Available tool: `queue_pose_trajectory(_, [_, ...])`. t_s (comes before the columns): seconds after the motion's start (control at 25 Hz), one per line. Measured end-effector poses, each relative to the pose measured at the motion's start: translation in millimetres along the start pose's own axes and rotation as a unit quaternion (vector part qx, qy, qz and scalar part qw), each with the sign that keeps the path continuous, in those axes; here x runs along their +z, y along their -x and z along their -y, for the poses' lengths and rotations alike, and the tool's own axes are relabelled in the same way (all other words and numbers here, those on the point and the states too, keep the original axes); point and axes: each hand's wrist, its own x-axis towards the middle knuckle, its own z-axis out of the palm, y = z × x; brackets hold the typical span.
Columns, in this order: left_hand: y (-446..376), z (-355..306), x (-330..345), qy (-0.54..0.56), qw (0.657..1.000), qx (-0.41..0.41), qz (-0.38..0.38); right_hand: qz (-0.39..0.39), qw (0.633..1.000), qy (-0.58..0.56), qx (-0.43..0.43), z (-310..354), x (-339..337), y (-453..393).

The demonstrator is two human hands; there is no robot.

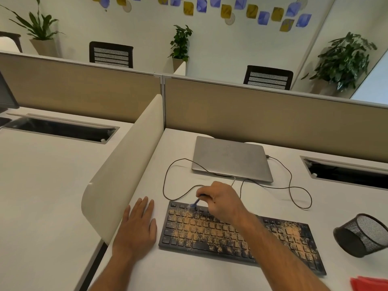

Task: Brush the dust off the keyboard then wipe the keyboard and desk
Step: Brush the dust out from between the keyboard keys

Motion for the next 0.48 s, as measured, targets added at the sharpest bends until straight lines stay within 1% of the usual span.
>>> queue_pose_trajectory(0.08, [-0.1,-0.4,0.0,0.004,1.000,0.000,0.004,0.012,0.998,0.048,0.026,-9.1,-10.2,1.0])
queue_pose_trajectory(0.16, [-0.2,-0.3,-0.1,0.006,1.000,-0.002,0.002,-0.007,0.998,0.055,0.037,-13.6,-15.6,0.9])
queue_pose_trajectory(0.24, [-0.1,-0.3,-0.7,0.005,1.000,-0.003,0.000,-0.050,0.998,-0.001,0.029,-7.4,-13.2,0.1])
queue_pose_trajectory(0.32, [-0.7,-0.5,-0.9,0.007,1.000,-0.005,0.004,-0.063,0.994,-0.087,0.026,6.5,-4.2,-2.8])
queue_pose_trajectory(0.4, [-1.4,-1.3,-1.3,0.010,1.000,-0.006,0.010,-0.046,0.991,-0.129,0.015,21.9,8.1,-4.8])
queue_pose_trajectory(0.48, [-2.3,-2.0,-2.6,0.011,1.000,-0.006,0.011,-0.014,0.993,-0.114,-0.009,34.0,19.3,-4.7])
